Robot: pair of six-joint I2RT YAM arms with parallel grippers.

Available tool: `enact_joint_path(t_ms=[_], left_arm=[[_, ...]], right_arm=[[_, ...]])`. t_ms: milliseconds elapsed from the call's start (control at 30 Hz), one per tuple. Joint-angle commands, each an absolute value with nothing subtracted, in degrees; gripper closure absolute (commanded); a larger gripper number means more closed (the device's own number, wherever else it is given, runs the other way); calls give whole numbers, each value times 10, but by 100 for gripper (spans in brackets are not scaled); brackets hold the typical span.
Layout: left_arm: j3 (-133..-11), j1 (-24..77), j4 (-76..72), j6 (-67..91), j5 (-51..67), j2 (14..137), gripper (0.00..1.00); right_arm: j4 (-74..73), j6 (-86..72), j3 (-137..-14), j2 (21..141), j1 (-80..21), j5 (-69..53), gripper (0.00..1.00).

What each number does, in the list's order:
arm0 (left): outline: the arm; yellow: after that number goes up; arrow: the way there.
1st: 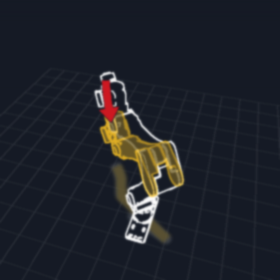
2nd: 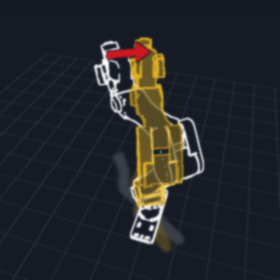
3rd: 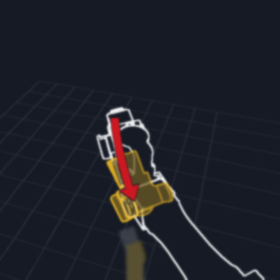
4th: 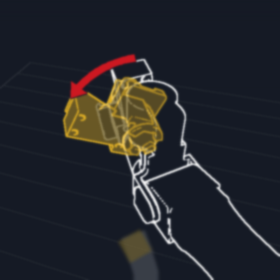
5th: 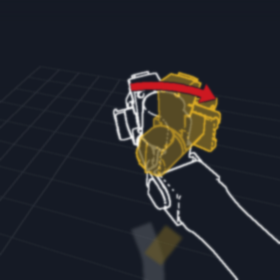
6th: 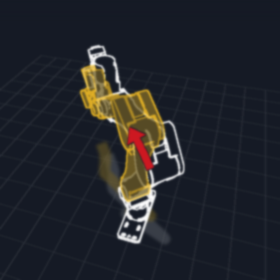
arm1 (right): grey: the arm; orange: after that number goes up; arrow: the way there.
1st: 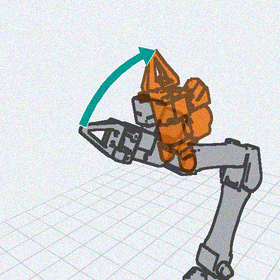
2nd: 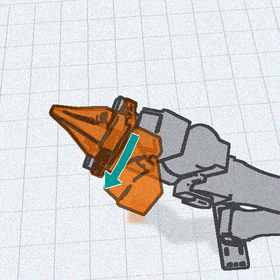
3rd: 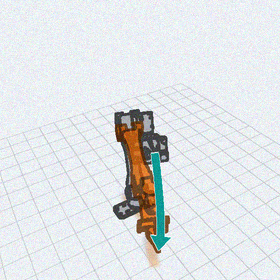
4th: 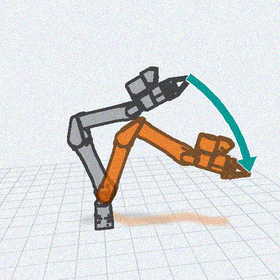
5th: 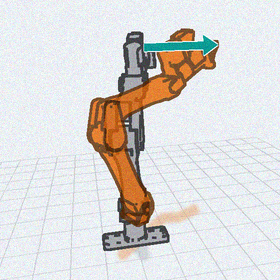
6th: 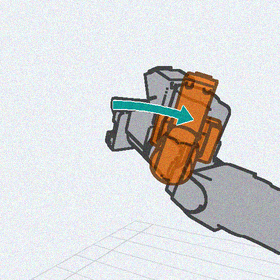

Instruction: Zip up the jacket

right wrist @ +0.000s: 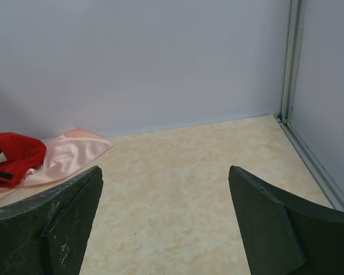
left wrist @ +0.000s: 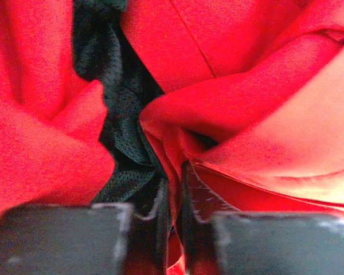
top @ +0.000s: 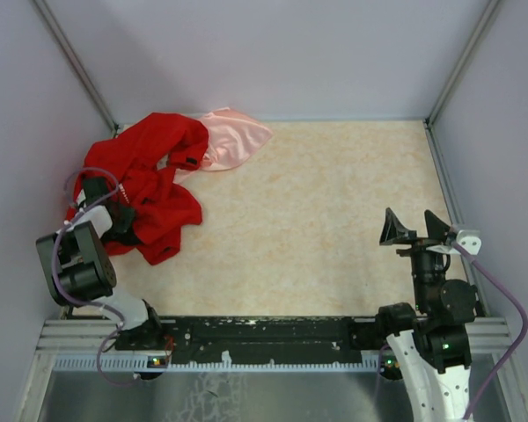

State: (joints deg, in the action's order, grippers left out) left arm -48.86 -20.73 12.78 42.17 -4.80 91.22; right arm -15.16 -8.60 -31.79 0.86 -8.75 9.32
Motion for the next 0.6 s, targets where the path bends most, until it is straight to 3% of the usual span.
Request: enact_joint_path(t_ms=[0, 200, 367, 567], left_arm=[[-468, -212, 112, 425, 14, 908, 99], [-498, -212, 137, 403, -18, 796, 100], [-561, -209, 145, 380, 47, 721, 100], [-660, -141, 171, 332, 39, 676, 100]], right_arm=[[-131, -84, -326, -2, -86, 93, 9], [-130, -84, -326, -2, -86, 89, 9], [-127, -84, -325, -2, -86, 91, 9], [-124, -82, -323, -1, -86, 92, 9]])
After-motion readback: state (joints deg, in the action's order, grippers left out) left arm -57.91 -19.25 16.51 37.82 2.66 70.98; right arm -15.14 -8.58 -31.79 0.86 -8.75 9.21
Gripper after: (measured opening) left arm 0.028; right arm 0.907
